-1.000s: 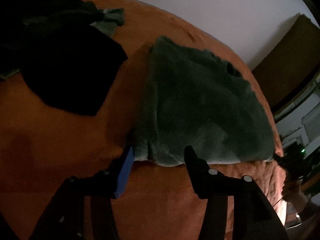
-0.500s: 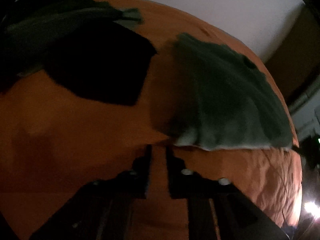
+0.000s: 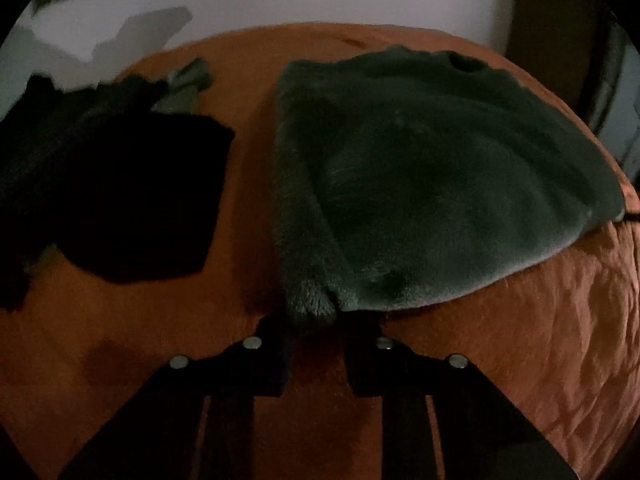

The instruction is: Fold clothes

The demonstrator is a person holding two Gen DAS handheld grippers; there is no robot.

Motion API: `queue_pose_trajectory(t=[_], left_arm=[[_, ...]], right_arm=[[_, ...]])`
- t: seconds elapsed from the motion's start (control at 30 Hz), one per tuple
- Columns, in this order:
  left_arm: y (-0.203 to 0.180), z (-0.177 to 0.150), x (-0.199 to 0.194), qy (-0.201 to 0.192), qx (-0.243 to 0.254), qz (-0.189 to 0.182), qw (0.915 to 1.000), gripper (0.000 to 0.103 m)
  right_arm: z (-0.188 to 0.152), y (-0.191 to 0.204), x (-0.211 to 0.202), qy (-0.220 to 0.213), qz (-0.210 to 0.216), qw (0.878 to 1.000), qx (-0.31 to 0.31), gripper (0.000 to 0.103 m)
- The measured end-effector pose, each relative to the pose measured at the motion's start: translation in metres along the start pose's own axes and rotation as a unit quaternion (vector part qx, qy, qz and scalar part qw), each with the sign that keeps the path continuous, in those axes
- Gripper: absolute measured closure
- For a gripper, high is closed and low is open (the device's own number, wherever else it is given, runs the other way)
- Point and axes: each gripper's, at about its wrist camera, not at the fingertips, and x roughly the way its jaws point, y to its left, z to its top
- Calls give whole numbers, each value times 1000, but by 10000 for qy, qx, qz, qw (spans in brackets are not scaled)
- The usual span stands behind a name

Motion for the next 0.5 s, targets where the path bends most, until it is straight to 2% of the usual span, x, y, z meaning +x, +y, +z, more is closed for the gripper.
queue_pose_trajectory(t=[0.1, 0.27, 0.37, 0.5], left_arm=[[4, -3, -1, -7, 125, -61, 9999, 85], [-2, -4, 7, 152, 486, 166, 9986, 87], [4, -7, 22, 361, 639, 322, 9968, 88], [16, -1, 23, 475, 555, 473, 9962, 88]], right_arm=[[2, -5, -4, -65, 12, 10000, 37, 99], [4, 4, -4, -82, 16, 9998, -161, 101], [2, 7, 3, 52, -240, 9991, -338, 103], [0, -8, 4, 145, -384, 9992, -42, 103]])
